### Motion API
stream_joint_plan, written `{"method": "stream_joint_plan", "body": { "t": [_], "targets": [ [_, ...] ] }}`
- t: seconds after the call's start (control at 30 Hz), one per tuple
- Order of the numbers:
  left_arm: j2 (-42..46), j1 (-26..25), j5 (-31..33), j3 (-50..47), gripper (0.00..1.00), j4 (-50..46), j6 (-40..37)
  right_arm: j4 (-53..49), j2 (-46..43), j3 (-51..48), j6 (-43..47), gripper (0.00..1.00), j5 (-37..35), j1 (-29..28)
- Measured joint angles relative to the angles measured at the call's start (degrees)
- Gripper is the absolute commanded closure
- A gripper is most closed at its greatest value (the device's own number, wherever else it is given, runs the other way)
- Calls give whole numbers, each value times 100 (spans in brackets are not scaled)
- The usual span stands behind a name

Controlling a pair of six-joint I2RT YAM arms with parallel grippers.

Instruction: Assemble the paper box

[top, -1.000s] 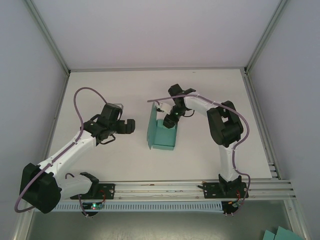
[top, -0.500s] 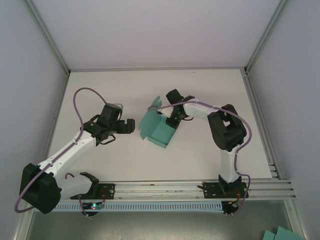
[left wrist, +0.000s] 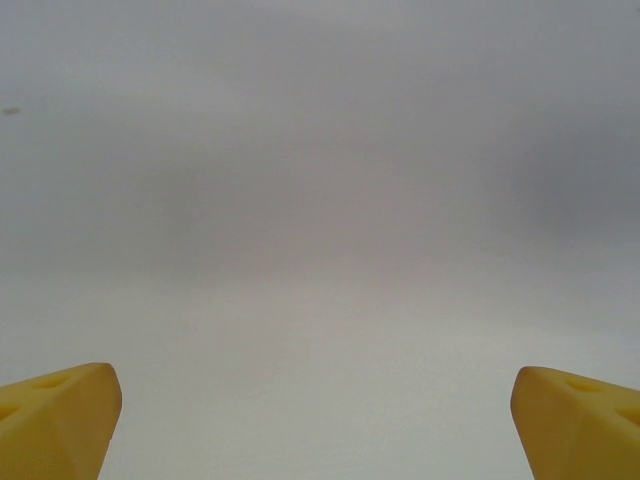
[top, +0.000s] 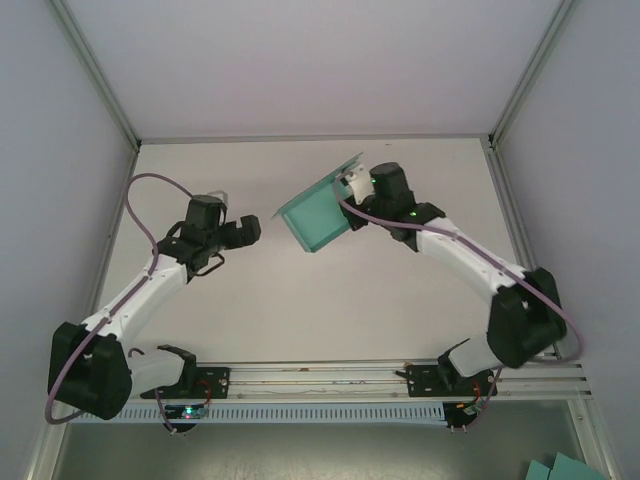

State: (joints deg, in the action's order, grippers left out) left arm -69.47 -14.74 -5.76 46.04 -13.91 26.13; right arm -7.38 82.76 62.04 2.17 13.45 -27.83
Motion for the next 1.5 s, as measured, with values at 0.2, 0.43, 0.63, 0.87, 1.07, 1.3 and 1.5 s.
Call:
{"method": "stream_joint_plan", "body": {
  "t": [0.2,0.43,0.63,0.87,1.07,1.3,1.5],
  "targets": [
    [-881,-15,-2135,-42,0,1869,20,772,-192,-232,-885,100,852,-111],
    [-1884,-192,-3995,236,0,3477,289,1108,22,-413,-1449,100,1082,-420],
    [-2081,-166,-4177,407,0,3600,299,968,149,-249,-1388,98,350,-669],
    [-2083,-59,-3674,769,0,2747,-57,363,688,470,-1119,96,-1827,-1370],
    [-2083,-50,-3224,866,0,2232,-190,-11,1202,942,-704,93,-3185,-1775],
    [-2081,-52,-2977,866,0,1751,-400,42,1276,859,85,100,-3180,-1751],
    [-2055,-103,-3141,874,0,1834,-529,-4,1123,787,-619,100,-2039,-1241]
  ]
}}
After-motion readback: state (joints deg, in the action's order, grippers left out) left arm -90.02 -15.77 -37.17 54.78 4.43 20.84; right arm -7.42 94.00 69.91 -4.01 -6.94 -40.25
